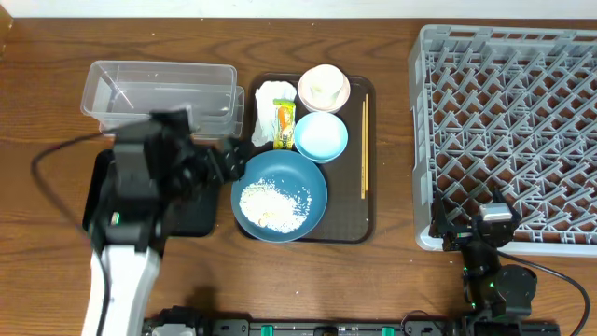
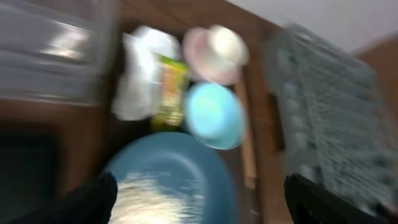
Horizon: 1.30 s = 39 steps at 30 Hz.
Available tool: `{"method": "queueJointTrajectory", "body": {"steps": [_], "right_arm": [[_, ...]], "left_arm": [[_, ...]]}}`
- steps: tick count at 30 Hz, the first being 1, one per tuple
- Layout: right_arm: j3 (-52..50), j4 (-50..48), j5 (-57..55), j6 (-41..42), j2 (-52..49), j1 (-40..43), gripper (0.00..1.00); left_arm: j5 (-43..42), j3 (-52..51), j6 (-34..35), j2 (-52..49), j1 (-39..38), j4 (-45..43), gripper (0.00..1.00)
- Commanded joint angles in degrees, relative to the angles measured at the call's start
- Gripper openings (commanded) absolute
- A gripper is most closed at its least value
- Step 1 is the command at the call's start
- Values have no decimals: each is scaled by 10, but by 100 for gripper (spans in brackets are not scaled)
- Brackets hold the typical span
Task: Sort waste into correct bins and load items into the dishwasher rack
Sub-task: 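Reach the left gripper to the rim of the large blue plate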
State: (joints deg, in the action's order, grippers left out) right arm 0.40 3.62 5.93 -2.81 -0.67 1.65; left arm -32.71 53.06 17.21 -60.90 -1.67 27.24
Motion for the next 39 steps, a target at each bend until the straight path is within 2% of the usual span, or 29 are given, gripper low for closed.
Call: {"method": "queueJointTrajectory", "body": {"steps": [1, 3, 7, 12, 15, 18, 19, 25, 30, 34, 39], "right_arm": [[-1, 2, -1, -7, 3, 3, 99], [-1, 2, -1, -7, 3, 3, 99], [-1, 2, -1, -7, 3, 3, 99], [-1, 2, -1, -7, 3, 3, 99], [-1, 2, -1, -7, 3, 3, 99], [-1, 2, -1, -7, 3, 3, 99], [-1, 2, -1, -7, 3, 3, 99], [-1, 2, -1, -7, 3, 3, 99], [-1, 2, -1, -7, 3, 3, 99], [-1, 2, -1, -7, 3, 3, 99], [-1, 2, -1, -7, 3, 3, 99]], "left_arm": [[-179, 17, -4, -51, -6, -42, 89], [-164, 17, -26, -66, -22, -49, 89], [-36, 27, -21, -68, -88, -18, 89], [201, 127, -21, -99, -186, 139, 89], [277, 190, -22, -139, -232, 214, 89], [269, 198, -21, -168, -268, 220, 89], [259, 198, -21, -176, -278, 220, 98], [177, 198, -19, -224, -328, 215, 98], [161, 198, 1, -259, -358, 186, 98], [210, 198, 17, -296, -400, 178, 98], [341, 200, 91, -349, -434, 201, 98]]}}
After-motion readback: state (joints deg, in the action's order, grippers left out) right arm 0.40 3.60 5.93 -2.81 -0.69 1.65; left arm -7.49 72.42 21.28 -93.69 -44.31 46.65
